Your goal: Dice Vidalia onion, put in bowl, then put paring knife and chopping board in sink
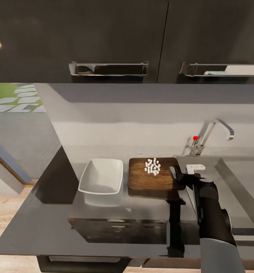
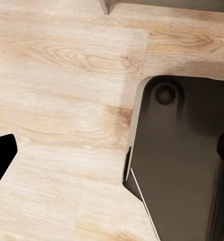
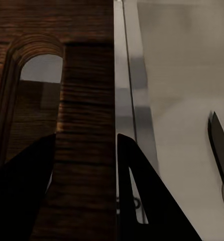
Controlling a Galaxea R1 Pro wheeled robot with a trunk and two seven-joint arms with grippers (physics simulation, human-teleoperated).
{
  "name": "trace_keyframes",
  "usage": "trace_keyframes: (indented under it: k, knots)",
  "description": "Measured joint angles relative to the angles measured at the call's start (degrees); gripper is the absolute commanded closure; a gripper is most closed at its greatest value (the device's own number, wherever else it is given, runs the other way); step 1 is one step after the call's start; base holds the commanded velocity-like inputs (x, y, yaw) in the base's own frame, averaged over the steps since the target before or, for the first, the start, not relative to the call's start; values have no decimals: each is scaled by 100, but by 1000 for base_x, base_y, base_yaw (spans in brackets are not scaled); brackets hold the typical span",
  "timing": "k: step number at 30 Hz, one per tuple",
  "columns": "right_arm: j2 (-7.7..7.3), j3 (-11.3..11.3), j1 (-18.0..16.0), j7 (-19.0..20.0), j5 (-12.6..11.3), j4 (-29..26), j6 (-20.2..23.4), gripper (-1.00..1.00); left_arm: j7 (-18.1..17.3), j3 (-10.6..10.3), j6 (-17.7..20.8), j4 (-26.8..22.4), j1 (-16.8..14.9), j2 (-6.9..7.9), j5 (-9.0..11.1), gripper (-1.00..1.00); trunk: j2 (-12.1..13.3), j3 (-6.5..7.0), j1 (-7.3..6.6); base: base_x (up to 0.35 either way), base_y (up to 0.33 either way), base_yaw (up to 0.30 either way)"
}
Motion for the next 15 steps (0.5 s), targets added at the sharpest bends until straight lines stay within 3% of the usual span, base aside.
trace_keyframes:
  k: [15]
  knots:
    - [-2, -7, 0, 2, 2, -25, 0, 100, -1, 2, 5, 1, -1, -3, 10, -100, 0, 138, 0, 0, 8, 0]
